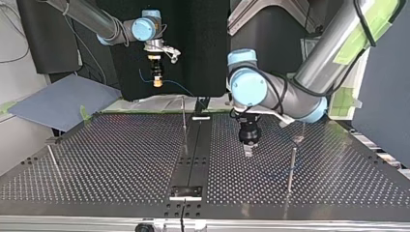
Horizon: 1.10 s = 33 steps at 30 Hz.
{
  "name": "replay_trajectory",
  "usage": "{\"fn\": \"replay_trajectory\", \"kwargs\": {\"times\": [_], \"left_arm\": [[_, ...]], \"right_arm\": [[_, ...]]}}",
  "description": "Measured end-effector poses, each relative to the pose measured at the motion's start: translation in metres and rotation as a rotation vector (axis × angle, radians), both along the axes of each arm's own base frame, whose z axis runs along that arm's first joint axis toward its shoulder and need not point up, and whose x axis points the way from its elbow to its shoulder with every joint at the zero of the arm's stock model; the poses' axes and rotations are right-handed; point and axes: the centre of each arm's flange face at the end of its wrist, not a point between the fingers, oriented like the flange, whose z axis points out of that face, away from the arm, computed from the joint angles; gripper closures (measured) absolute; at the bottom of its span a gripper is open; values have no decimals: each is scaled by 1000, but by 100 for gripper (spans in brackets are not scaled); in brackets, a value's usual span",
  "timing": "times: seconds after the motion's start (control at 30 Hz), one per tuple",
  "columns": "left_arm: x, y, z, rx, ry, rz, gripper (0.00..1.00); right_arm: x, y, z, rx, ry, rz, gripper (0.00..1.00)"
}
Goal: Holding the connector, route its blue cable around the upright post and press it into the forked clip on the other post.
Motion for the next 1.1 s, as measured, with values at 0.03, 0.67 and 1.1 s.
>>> {"fn": "replay_trajectory", "kwargs": {"times": [0.03,0.67,1.1], "left_arm": [[2,0,-3,4,3,3,0],[30,-12,-10,10,-13,44,0],[48,-7,-35,31,16,79,0]], "right_arm": [[0,0,0,-1,0,0,100],[1,1,0,-1,-3,2,100],[1,1,0,0,-3,4,100]]}}
